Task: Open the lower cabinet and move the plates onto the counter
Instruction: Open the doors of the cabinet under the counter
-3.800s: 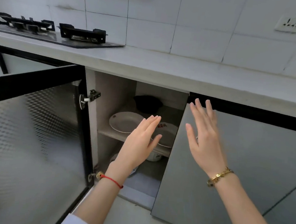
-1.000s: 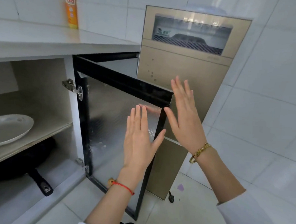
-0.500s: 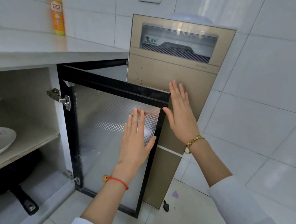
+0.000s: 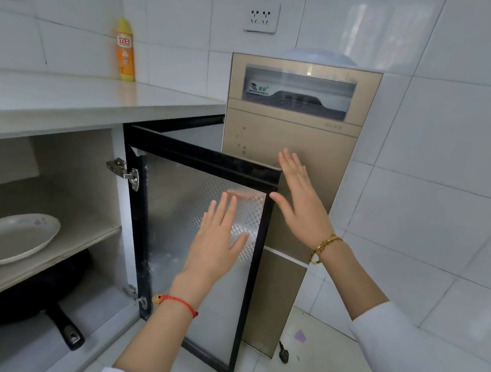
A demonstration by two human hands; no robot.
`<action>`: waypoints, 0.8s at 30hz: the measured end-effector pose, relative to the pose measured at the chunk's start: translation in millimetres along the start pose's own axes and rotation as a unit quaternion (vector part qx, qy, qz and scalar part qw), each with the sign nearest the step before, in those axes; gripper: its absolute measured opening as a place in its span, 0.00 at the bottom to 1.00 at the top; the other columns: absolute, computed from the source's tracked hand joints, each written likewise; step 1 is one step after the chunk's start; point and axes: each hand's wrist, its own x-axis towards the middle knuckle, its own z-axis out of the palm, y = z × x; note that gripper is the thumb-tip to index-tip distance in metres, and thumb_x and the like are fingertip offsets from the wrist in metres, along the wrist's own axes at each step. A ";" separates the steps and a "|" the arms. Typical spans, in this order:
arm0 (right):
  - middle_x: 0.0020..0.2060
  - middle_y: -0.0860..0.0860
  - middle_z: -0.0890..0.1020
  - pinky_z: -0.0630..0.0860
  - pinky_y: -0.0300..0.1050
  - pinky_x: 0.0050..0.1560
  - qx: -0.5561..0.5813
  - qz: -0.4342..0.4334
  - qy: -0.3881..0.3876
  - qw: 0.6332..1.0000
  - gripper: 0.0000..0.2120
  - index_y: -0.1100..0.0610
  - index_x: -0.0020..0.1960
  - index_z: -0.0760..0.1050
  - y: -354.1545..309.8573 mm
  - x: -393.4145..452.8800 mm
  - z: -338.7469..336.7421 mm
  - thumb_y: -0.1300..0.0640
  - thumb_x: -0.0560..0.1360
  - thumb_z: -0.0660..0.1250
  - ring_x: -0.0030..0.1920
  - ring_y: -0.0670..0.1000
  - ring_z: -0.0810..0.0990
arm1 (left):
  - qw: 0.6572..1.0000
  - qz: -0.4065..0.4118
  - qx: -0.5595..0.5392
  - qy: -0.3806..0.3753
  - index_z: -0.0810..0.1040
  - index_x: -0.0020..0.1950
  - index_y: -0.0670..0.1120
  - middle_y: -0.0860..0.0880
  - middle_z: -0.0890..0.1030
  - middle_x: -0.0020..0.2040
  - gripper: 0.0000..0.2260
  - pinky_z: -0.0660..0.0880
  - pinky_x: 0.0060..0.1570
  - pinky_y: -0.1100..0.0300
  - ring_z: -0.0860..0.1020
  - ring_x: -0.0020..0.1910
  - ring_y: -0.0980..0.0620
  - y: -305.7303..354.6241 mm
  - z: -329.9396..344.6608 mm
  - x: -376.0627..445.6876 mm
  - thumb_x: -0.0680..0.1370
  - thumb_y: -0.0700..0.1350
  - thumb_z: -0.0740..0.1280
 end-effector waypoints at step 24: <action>0.73 0.33 0.52 0.52 0.38 0.71 0.280 -0.114 -0.105 0.947 0.25 0.42 0.75 0.55 -206.4 16.0 83.1 0.43 0.80 0.56 0.74 0.34 0.44 | 0.956 -0.216 0.103 0.172 0.53 0.79 0.49 0.52 0.53 0.80 0.29 0.49 0.76 0.55 0.48 0.78 0.53 -90.9 -224.7 -174.3 0.81 0.54 0.59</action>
